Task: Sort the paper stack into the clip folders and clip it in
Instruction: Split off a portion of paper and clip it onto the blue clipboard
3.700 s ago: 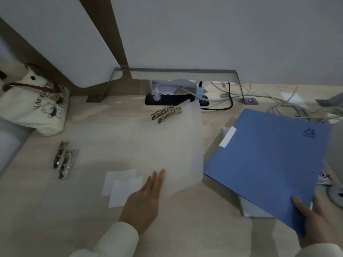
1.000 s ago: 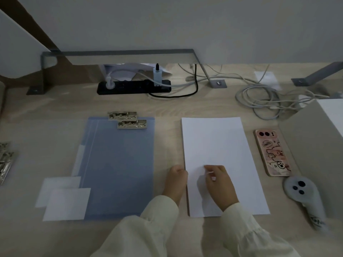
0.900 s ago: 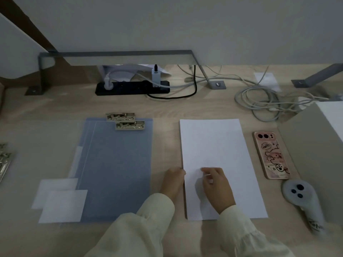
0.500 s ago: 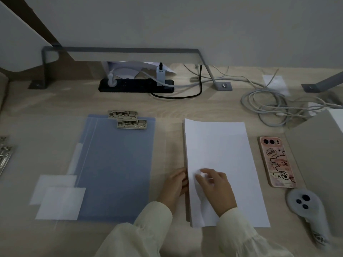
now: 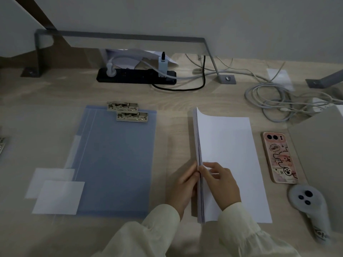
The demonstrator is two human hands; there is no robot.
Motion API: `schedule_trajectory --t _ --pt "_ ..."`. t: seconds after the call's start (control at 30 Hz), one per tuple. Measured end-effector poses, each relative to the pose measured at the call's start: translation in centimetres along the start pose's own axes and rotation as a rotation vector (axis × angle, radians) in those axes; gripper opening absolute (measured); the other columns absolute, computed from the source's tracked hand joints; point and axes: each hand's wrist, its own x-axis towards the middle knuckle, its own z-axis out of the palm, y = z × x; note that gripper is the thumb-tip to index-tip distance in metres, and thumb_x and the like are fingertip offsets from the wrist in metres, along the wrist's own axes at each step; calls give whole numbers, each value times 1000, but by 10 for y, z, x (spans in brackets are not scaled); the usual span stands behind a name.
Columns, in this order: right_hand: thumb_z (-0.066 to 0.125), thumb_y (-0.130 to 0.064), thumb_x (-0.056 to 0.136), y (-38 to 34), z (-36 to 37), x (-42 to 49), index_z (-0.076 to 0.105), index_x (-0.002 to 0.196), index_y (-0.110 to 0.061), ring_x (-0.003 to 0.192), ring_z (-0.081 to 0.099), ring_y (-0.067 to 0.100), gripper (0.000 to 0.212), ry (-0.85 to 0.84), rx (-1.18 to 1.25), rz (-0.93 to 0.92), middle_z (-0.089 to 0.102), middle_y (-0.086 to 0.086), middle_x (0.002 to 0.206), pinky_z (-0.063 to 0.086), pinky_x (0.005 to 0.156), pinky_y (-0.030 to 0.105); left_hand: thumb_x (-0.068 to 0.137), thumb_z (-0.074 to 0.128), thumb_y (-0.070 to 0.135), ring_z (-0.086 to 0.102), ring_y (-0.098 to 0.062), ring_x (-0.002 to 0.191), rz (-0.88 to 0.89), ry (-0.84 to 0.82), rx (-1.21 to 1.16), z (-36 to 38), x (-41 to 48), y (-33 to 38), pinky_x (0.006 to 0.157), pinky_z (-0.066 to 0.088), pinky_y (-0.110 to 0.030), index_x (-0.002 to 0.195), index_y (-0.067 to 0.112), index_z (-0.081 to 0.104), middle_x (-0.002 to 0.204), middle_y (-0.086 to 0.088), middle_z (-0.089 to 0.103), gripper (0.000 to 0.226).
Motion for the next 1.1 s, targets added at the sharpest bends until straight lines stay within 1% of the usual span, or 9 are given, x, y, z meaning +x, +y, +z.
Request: schedule_trajectory --t 0.43,0.5,0.57,0.63,0.7,0.8,0.87,0.97,1.1 --pt "53 -43 85 1 3 1 58 96 -37 91 54 11 14 14 -30 3 53 -1 112 38 78 25 93 48 30 60 -11 112 -37 33 19 0 4 -3 100 49 -35 128 37 51 123 6 63 36" --pt "50 -41 87 2 5 3 56 91 -34 89 55 14 10 23 -58 -5 55 1 111 41 78 27 92 49 32 60 -12 111 -43 60 39 -1 5 -4 99 50 -36 128 38 51 124 4 62 36" --pt "45 -37 90 4 5 4 56 93 -28 88 53 14 15 29 -99 -11 55 3 112 41 79 27 92 47 34 58 -13 114 -29 71 89 -2 6 -6 101 47 -38 129 41 48 127 6 60 38" --pt "40 -34 93 6 5 5 56 99 -23 87 50 14 20 28 -124 -18 54 4 113 39 79 26 93 44 29 56 -12 115 14 88 156 -2 5 -4 103 45 -38 132 39 45 127 10 59 40" --pt "39 -32 95 8 4 4 52 92 -24 86 50 14 16 25 -102 -19 54 3 108 37 78 26 95 42 20 55 -10 114 81 127 219 -1 3 0 104 43 -33 133 32 45 125 10 58 40" --pt "38 -28 95 12 1 3 46 76 -24 79 49 17 21 28 -34 -32 54 -1 86 38 70 25 95 42 17 46 -7 122 167 237 320 2 0 7 106 37 -25 133 24 43 131 12 48 39" --pt "38 -26 95 14 0 2 38 64 -27 67 44 15 31 30 17 -44 43 -6 69 34 59 21 95 42 18 41 -8 126 198 252 332 4 -1 12 103 33 -20 133 24 42 136 11 43 38" --pt "38 -25 96 15 -2 1 34 62 -27 61 39 8 34 32 59 -44 39 -9 65 32 57 20 97 40 21 35 -8 133 188 196 334 6 -1 17 104 29 -20 137 27 36 145 11 34 41" --pt "39 -24 95 15 -2 0 34 61 -24 58 38 9 35 30 85 -51 38 -7 62 32 56 22 98 34 30 15 -9 144 146 127 490 12 -2 11 115 18 -28 146 30 16 156 13 11 51"
